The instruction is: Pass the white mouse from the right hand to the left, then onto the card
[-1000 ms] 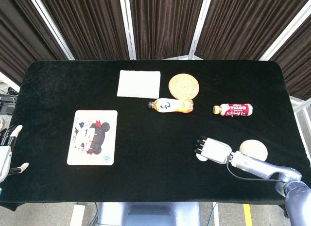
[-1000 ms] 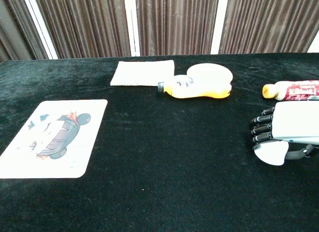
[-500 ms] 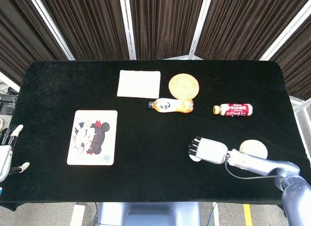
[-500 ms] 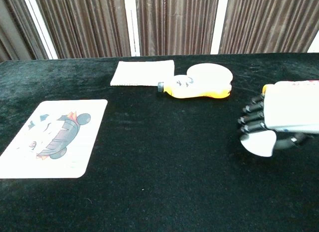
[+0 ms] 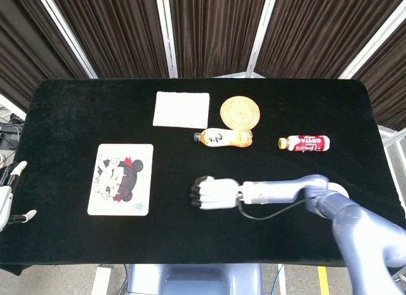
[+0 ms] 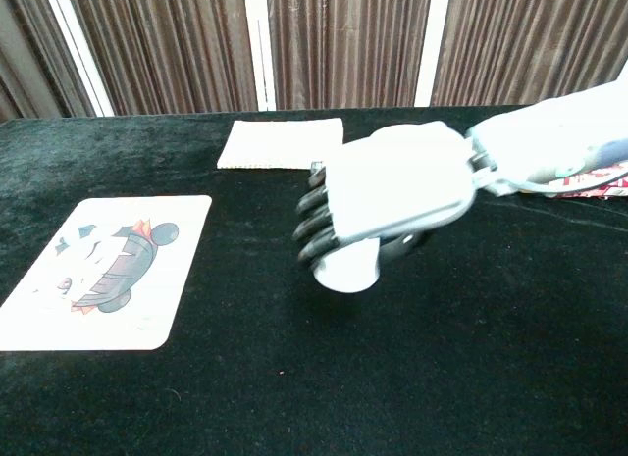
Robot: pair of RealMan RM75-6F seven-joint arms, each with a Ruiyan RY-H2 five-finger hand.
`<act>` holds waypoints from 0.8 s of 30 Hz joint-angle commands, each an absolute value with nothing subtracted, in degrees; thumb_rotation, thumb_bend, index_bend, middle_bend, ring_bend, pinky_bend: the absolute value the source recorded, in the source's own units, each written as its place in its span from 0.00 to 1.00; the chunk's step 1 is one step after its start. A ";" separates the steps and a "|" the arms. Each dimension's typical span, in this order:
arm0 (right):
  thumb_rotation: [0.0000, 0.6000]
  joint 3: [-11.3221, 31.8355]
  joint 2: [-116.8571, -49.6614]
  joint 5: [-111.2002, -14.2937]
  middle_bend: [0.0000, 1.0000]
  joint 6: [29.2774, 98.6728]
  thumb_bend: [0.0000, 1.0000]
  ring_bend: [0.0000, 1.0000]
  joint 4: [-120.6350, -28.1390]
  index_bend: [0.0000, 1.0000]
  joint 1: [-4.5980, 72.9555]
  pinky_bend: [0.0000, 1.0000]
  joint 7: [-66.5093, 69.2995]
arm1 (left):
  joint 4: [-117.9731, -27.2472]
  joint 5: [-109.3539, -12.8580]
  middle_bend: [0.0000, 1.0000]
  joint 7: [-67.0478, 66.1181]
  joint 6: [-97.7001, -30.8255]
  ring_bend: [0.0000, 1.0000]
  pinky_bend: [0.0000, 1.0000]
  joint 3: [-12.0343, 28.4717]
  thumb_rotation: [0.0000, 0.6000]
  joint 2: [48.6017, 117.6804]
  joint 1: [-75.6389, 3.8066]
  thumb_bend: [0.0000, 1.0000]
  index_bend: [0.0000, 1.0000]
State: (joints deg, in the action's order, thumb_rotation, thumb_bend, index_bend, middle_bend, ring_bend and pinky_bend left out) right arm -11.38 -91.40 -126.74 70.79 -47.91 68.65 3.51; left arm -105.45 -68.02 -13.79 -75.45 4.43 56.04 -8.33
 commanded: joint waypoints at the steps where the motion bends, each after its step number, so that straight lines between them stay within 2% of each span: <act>1: 1.00 -10.98 -94.63 -127.17 0.53 68.52 0.51 0.37 -47.18 0.46 70.75 0.49 3.15 | -105.11 -67.33 0.00 -13.11 -74.93 0.00 0.00 4.54 1.00 55.71 -8.45 0.00 0.00; 12: 1.00 -12.98 -99.35 -126.25 0.52 67.70 0.48 0.36 -41.80 0.46 70.60 0.48 4.23 | -104.29 -66.51 0.00 -11.30 -73.95 0.00 0.00 4.55 1.00 55.12 -8.64 0.00 0.00; 14: 1.00 -13.40 -99.81 -126.08 0.43 67.58 0.37 0.29 -41.06 0.39 70.32 0.38 4.27 | -104.30 -66.62 0.00 -11.17 -73.98 0.00 0.00 4.54 1.00 55.08 -8.66 0.00 0.00; 16: 1.00 -13.86 -100.13 -125.81 0.21 66.75 0.10 0.11 -40.35 0.18 69.97 0.19 3.80 | -104.34 -66.84 0.00 -11.22 -73.91 0.00 0.00 4.41 1.00 55.10 -8.70 0.00 0.00; 17: 1.00 -13.98 -100.18 -125.47 0.15 65.68 0.04 0.06 -40.01 0.12 69.75 0.14 2.95 | -104.31 -66.88 0.00 -11.33 -73.81 0.00 0.00 4.33 1.00 55.15 -8.75 0.00 0.00; 19: 1.00 -13.43 -100.05 -123.82 0.06 63.60 0.00 0.00 -40.78 0.05 68.88 0.06 0.46 | -104.17 -66.75 0.00 -11.72 -73.57 0.00 0.00 4.20 1.00 55.36 -8.91 0.00 0.00; 24: 1.00 -12.63 -97.36 -121.62 0.05 63.56 0.00 0.00 -44.92 0.04 67.70 0.06 -3.22 | -104.43 -66.53 0.00 -12.46 -73.54 0.00 0.00 4.08 1.00 55.72 -9.14 0.00 0.00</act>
State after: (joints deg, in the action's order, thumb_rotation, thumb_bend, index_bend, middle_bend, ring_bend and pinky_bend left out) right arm -12.93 -98.35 -122.36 63.62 -43.79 68.21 -2.15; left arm -104.41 -66.53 -12.45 -73.52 4.09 55.70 -9.13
